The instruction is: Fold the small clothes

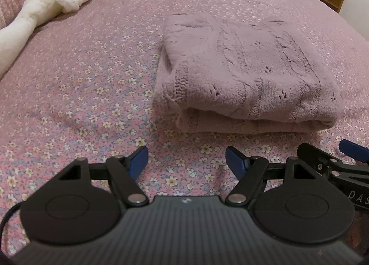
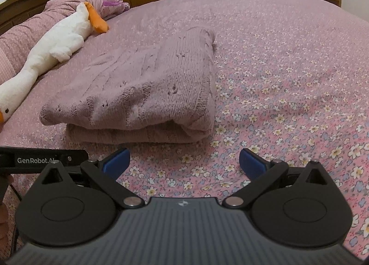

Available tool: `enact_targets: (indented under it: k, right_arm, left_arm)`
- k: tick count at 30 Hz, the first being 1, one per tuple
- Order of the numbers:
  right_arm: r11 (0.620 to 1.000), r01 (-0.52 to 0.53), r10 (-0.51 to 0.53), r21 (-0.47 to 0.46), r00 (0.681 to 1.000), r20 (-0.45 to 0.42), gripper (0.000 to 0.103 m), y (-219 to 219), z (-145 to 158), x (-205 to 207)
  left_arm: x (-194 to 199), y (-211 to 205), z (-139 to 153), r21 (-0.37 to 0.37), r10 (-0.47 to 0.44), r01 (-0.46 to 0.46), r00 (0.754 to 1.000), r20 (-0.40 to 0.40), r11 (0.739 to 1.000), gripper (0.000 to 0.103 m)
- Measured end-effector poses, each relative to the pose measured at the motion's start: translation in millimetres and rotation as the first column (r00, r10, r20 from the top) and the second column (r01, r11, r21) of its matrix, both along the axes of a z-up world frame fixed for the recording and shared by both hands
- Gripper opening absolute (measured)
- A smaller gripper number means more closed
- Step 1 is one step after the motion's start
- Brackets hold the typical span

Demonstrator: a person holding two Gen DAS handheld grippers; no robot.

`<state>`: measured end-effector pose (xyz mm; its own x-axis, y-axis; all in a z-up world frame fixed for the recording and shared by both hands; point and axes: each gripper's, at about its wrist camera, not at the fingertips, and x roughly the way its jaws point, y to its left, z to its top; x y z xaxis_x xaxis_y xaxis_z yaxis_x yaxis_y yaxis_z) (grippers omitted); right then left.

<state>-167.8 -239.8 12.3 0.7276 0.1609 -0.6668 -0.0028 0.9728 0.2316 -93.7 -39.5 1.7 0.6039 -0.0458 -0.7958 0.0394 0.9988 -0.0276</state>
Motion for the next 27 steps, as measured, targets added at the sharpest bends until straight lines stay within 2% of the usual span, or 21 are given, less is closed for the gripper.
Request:
enact_targets:
  k: [27]
  right_arm:
    - [1.0,-0.001,0.001,0.0,1.0,-0.003,0.103,0.3,-0.4,0.3]
  left_arm:
    - [-0.4,0.2,0.5,-0.006,0.003,-0.003,1.0,0.001,1.0,0.075]
